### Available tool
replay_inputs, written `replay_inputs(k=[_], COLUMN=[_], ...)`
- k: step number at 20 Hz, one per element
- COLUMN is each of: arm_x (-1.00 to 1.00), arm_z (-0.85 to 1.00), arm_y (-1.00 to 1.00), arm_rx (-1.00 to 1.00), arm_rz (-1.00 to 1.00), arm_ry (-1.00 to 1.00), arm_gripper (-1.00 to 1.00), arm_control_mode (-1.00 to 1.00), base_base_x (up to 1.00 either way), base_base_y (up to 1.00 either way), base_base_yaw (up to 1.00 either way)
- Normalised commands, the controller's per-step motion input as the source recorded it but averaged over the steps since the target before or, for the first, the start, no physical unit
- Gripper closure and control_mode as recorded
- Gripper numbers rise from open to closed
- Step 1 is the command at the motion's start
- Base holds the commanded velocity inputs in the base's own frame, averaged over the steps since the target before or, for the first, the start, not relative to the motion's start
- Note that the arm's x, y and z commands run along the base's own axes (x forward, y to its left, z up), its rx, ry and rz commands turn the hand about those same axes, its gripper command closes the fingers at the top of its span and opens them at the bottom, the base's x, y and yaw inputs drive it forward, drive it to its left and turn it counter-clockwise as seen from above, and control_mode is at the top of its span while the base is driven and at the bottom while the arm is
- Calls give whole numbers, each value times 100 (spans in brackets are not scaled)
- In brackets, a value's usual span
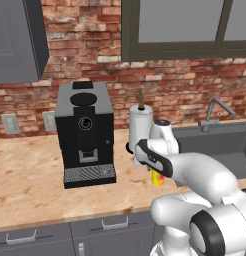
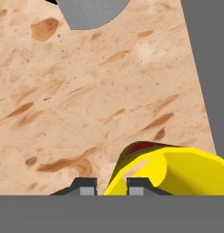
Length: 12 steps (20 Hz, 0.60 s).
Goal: Pick the cup and bowl from the counter and place them on the counter next to the sink.
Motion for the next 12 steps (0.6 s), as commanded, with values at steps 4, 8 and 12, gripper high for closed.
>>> replay_inputs(k=[4,8,12], arm_x=[-4,-17,-20], arm_z=[0,0,14], arm_y=[0,0,0], arm_rx=[0,0,0], arm_rz=[0,0,0], arm_ry=[0,0,0], arm_gripper=[-100,-100,-100], arm_control_mode=[-100,-100,-100], base_base_x=[0,0,0], base_base_y=[0,0,0], base_base_yaw=[0,0,0])
